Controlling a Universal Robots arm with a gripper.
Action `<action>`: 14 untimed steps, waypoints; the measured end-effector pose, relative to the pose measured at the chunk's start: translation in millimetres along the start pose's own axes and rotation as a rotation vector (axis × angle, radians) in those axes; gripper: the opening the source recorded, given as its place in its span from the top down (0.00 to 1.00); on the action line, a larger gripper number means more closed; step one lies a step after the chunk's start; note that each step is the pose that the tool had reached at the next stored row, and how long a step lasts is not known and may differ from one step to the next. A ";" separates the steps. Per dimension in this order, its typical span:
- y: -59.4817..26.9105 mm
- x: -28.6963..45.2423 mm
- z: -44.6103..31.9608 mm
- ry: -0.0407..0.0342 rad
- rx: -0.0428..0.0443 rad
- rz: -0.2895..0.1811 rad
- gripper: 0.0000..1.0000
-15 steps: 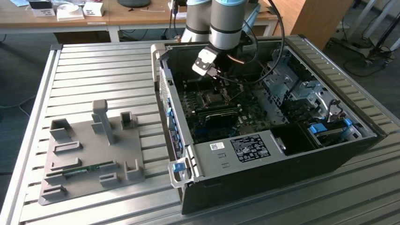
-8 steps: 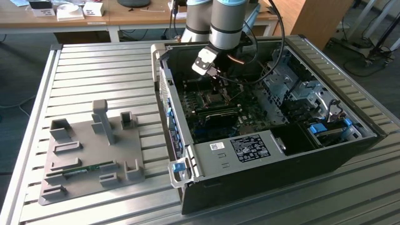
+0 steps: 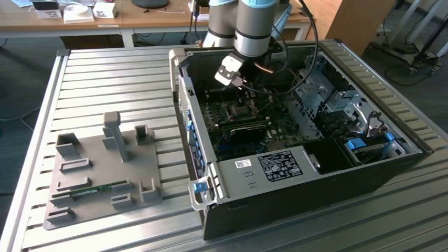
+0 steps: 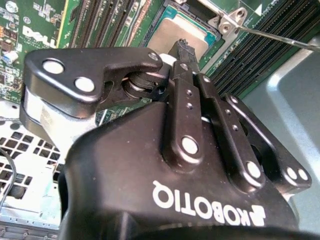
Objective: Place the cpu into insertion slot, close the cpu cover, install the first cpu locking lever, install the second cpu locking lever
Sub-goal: 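Place the cpu into insertion slot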
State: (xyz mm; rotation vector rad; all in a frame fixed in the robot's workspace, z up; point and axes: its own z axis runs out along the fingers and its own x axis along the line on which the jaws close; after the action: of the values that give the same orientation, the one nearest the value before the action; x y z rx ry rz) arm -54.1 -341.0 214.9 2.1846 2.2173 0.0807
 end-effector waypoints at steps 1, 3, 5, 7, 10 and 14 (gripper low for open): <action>0.4 0.1 0.2 -0.0002 0.0000 0.000 0.89; 0.5 0.1 1.2 -0.0015 0.0000 0.000 0.89; 0.5 0.1 2.7 -0.0024 0.0000 0.000 0.89; 0.4 0.1 4.5 -0.0026 0.0000 0.000 0.89; 0.6 0.0 5.6 -0.0029 0.0000 0.000 0.89; 0.5 0.1 8.7 -0.0029 0.0000 0.000 0.89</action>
State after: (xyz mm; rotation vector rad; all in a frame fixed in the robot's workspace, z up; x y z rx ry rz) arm -53.1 -340.7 206.3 2.1833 2.2159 0.0775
